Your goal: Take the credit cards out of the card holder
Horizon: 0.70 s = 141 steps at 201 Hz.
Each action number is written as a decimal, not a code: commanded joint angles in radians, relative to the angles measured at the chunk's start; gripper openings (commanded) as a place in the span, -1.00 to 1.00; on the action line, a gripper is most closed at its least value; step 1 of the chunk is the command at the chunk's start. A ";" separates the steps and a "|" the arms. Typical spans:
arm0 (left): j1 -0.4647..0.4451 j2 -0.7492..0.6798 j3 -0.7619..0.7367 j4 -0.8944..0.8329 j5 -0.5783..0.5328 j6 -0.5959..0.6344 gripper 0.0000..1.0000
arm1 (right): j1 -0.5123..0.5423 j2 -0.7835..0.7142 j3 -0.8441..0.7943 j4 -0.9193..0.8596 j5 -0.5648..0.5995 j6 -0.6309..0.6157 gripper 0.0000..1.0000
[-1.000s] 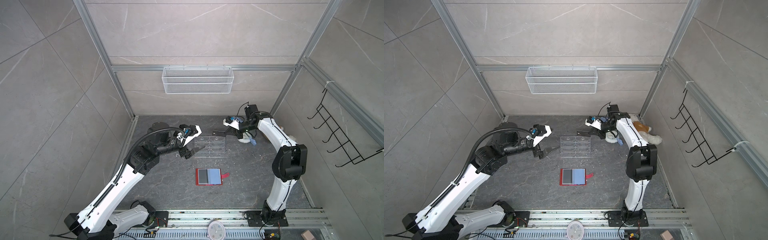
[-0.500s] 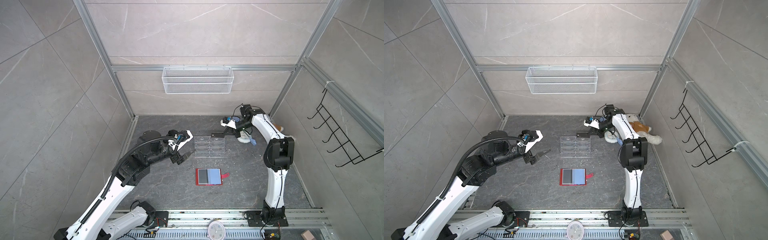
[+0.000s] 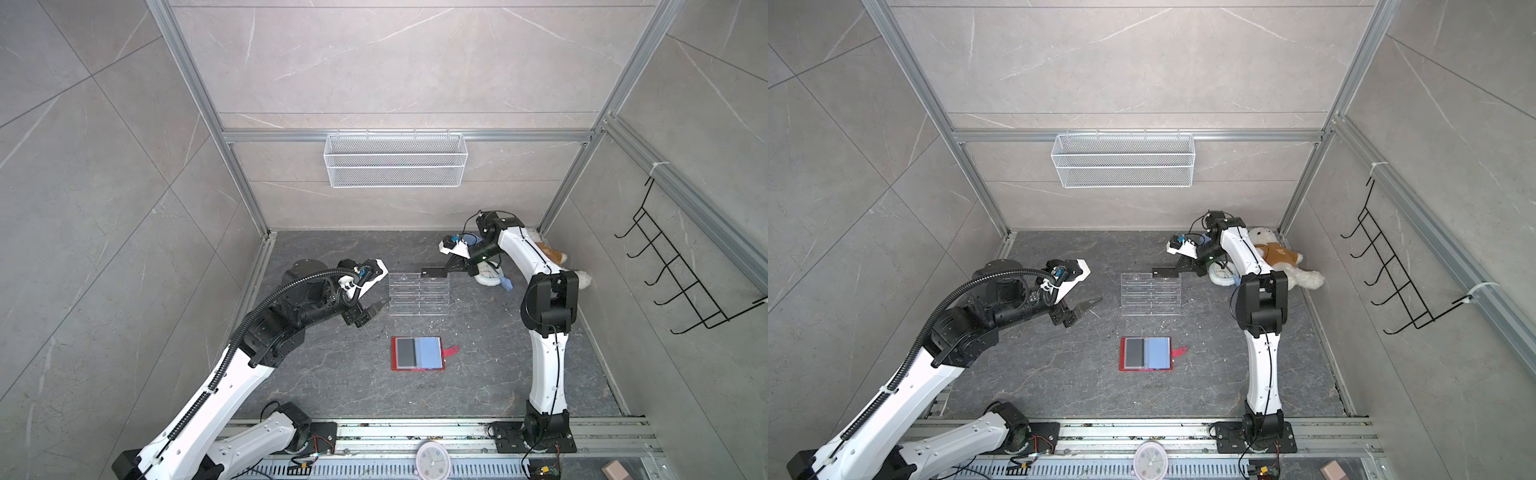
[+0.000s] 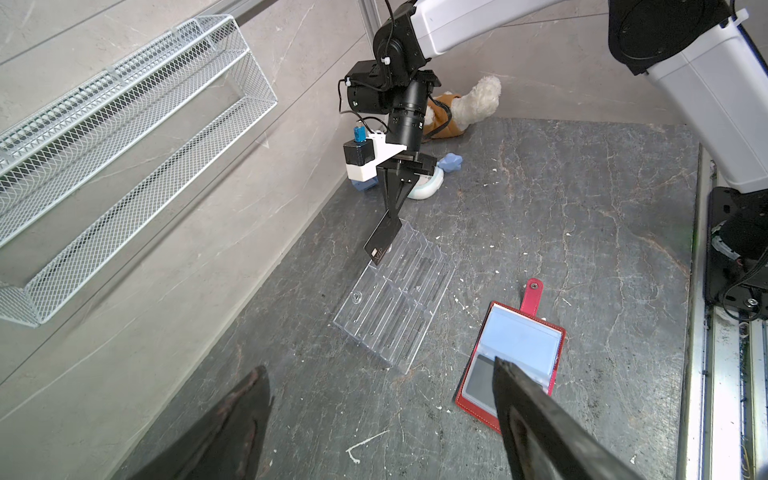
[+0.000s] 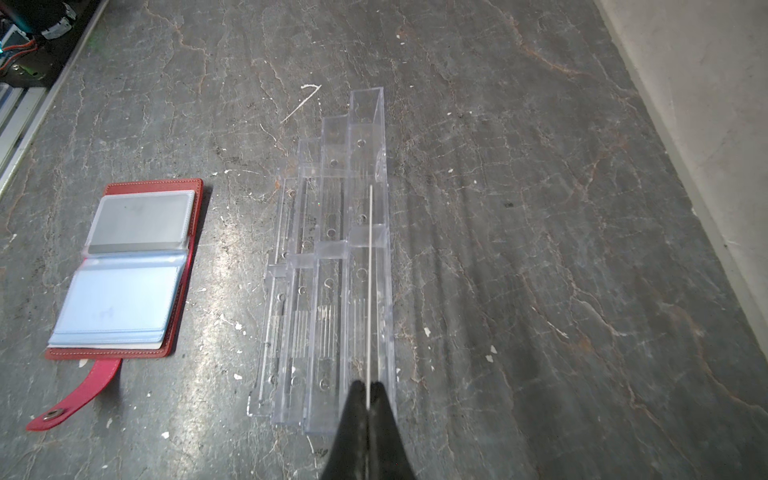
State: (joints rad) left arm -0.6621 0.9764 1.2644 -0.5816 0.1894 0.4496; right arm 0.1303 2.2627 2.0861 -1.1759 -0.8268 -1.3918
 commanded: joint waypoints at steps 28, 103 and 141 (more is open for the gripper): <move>0.001 -0.001 -0.003 0.014 -0.002 0.012 0.72 | 0.002 0.038 0.015 -0.049 -0.003 -0.017 -1.00; 0.002 -0.001 -0.010 0.012 -0.004 0.012 0.72 | 0.004 0.036 0.016 0.010 0.003 0.078 -0.15; 0.001 -0.005 -0.021 0.023 0.007 -0.003 0.72 | 0.003 -0.005 0.060 0.074 0.004 0.184 0.14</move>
State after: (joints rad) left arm -0.6621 0.9787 1.2503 -0.5816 0.1890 0.4522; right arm 0.1303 2.2864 2.0941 -1.1404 -0.8215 -1.2964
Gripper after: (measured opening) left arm 0.859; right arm 0.546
